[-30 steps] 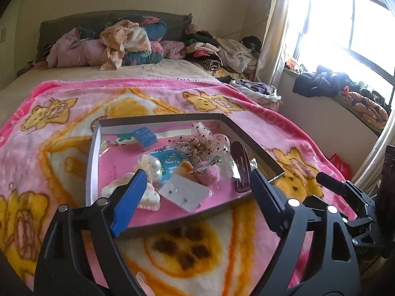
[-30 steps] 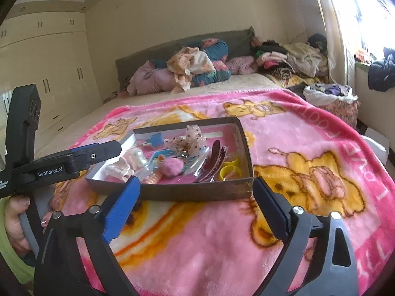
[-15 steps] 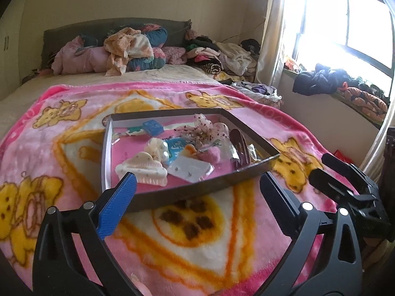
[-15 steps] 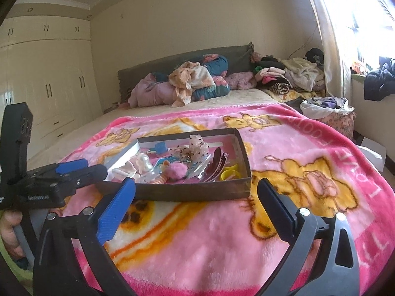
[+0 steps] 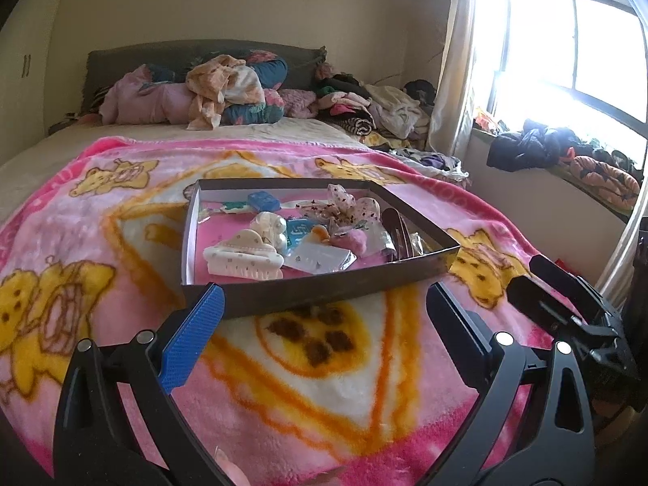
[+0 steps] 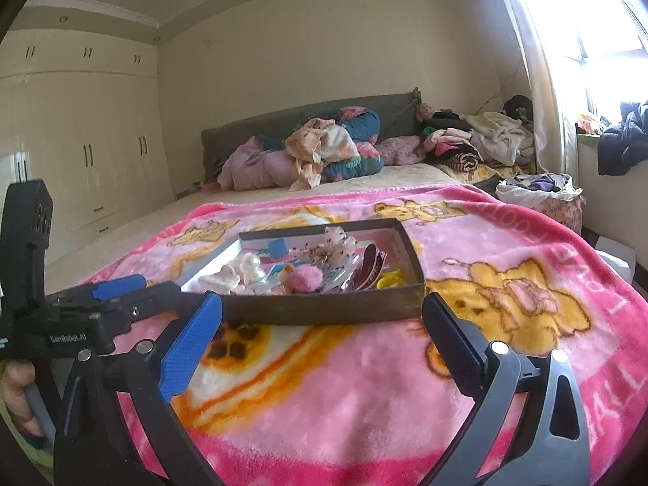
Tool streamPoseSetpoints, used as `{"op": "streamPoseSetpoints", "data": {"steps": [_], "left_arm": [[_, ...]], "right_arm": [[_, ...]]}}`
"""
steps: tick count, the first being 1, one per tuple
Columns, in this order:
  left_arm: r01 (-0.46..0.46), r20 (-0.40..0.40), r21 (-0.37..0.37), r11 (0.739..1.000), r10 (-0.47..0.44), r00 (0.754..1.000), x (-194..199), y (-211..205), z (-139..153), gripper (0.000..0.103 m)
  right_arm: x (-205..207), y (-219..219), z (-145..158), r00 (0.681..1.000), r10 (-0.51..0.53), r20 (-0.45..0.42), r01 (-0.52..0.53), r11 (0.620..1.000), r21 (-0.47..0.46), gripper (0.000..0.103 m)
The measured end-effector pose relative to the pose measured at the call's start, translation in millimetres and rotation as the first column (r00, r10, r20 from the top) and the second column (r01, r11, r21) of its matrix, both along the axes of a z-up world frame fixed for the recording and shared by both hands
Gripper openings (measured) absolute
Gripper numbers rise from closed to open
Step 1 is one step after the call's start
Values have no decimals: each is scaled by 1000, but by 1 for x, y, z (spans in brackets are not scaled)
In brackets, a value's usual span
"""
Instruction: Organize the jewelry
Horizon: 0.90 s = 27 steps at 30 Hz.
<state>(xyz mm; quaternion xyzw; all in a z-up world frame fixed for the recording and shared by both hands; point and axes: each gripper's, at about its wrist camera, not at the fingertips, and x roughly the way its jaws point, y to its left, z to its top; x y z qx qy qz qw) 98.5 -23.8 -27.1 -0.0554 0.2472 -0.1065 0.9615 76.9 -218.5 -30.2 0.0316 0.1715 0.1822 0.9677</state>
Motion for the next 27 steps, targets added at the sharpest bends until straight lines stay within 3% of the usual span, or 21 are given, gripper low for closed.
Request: {"op": "streamPoseSetpoints", "data": {"steps": [27], "left_arm": [[-68,-1,24,997,68,998,0,6,-6,91]], "right_arm": [[2,-1,-4,999,-38,-9,38,999,-14,97]]}}
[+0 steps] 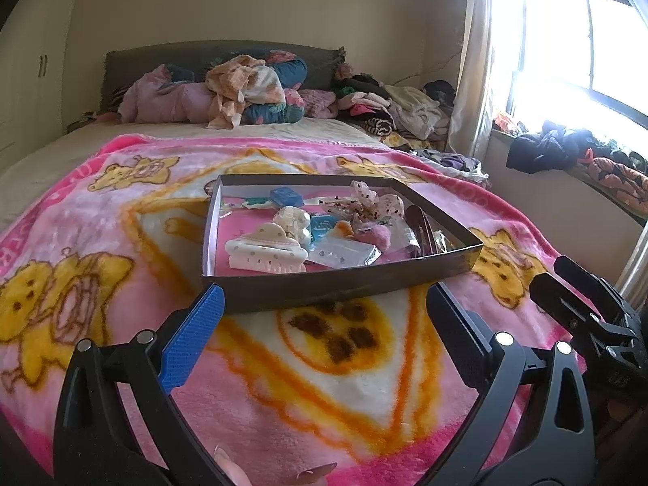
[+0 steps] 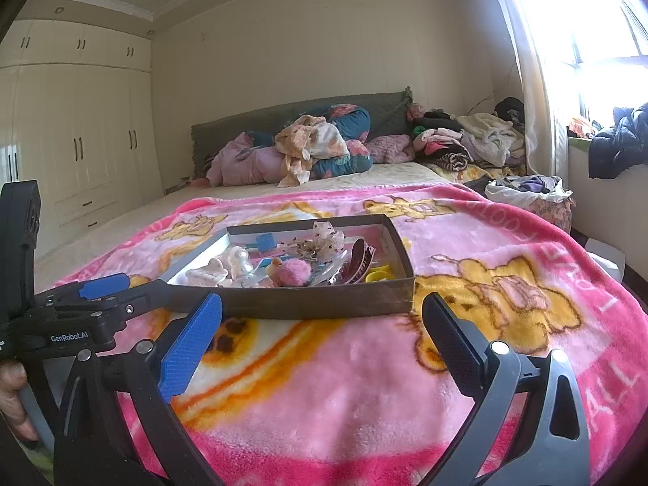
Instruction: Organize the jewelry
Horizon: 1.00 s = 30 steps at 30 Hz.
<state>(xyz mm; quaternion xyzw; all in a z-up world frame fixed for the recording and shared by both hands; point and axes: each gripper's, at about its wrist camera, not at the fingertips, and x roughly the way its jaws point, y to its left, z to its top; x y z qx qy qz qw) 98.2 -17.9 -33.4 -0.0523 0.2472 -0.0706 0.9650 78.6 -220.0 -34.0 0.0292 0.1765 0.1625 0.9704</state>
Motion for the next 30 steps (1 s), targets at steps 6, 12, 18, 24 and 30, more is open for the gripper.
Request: {"op": "streamPoseSetpoints", "data": {"steps": [6,12,18,24,30], "left_arm": [[0,0,0,1000,0,1000,-1,1,1,91],[-4,0,3,1000,4,1000,-1,1,1,91],[-1,0,1,1000,1,1000,0,1,1,91],[-1,0,3,1000,1,1000,0,1,1,91],[-1,0,3,1000,1,1000,0,1,1,91]], "right_arm": [[0,0,1,1000,6,-1,-6,1000,0,97],[0,0,1,1000,6,0,-6,1000,0,97],[0,0,0,1000,5,1,-5,1000,1,97],[0,0,1,1000,6,0,-6,1000,0,97],[0,0,1,1000,4,-1,-4,1000,1,97]]}}
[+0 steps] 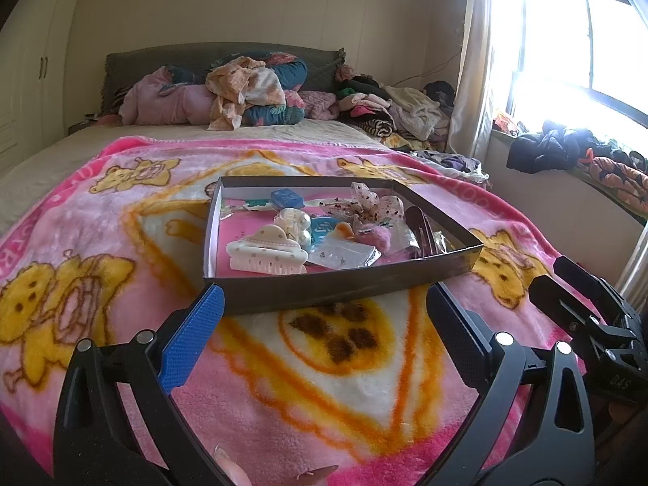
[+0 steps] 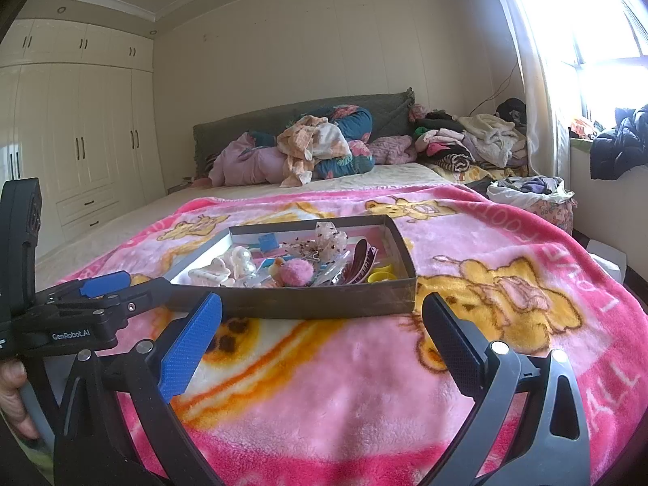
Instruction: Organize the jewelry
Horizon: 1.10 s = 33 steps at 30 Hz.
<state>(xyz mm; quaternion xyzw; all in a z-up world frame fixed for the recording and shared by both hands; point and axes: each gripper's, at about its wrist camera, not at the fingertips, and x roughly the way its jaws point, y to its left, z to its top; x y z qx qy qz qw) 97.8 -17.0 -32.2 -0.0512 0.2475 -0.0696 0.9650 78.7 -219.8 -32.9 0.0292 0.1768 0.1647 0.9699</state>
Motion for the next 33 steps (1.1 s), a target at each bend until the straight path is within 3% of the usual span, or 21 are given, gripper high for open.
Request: {"op": "streamPoseSetpoints", "data": {"steps": [33], "left_arm": [[4,-3,-16,1000,-4,1000,1,6,4,91]], "right_arm": [[-1,1,1,1000,-2,6,2,1000,0,97]]}}
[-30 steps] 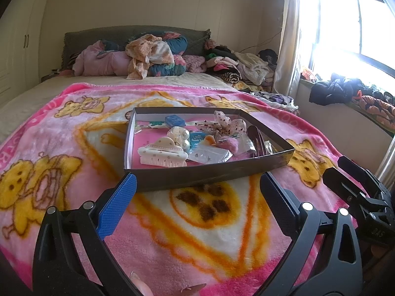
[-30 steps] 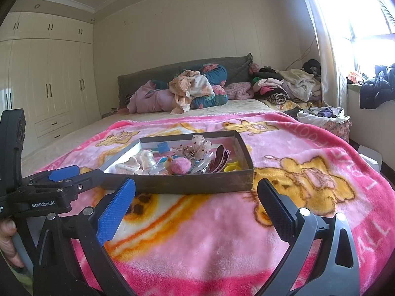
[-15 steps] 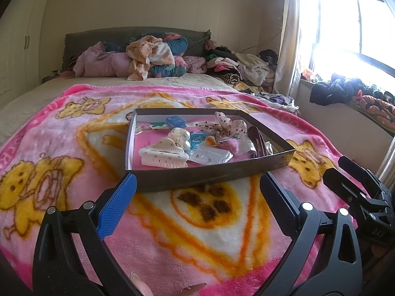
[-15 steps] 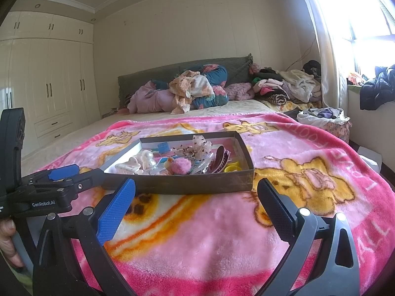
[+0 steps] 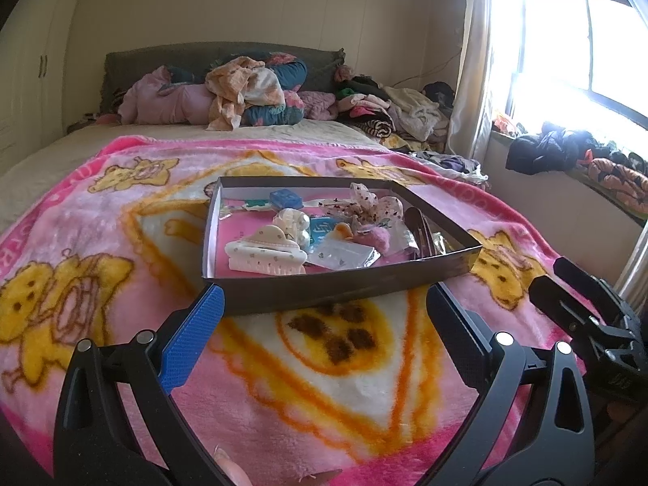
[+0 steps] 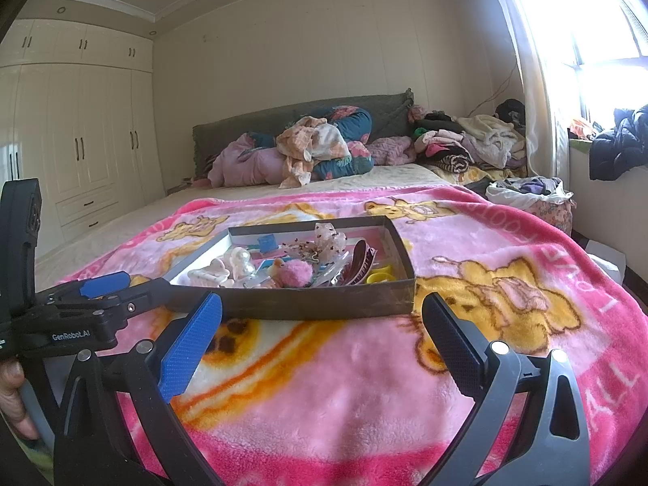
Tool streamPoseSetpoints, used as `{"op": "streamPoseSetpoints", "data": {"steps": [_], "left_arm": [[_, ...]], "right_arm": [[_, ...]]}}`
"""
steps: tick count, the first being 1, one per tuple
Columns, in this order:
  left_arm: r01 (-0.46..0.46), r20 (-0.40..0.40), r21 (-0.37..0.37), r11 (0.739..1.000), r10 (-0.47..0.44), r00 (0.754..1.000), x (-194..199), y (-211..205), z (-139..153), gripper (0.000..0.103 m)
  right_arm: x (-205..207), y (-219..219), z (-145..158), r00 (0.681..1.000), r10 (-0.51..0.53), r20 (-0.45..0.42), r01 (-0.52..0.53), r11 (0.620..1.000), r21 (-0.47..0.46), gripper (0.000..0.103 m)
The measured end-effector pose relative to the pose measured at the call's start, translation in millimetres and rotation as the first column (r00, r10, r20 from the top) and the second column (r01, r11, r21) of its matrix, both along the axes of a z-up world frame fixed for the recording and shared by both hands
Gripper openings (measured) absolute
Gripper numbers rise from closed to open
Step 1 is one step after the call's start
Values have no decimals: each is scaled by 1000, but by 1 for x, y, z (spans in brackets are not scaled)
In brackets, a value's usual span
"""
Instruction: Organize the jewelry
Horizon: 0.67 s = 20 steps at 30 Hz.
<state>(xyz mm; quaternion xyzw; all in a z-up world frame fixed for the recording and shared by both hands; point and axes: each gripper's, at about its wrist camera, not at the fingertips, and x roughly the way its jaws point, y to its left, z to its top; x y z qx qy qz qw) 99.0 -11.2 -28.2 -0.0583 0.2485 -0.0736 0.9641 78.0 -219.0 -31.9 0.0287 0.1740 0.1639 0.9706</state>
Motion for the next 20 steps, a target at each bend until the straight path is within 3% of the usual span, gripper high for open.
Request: {"op": "streamPoseSetpoints", "data": {"steps": [9,13,17,20], "left_arm": [[-21,-45,-1,1000,21,999,11,1,-5,91],[-97,-72,-4,995,96,993,25,22,-7,91],[-261,-114,19,965,261,959,54,76,-9,91],[-422,-143,90,902,431,891,86,134,-13,91]], "right_arm": [[1,-4,1,1000,-9,-5,9,1000,19,97],[22,-31,3,995,-59,-80,66,994,83,97],[76,-79,1,956,-210,-207,222,974,37,97],[122,-118,-12,904,-293,-313,302,953,-18,97]]}}
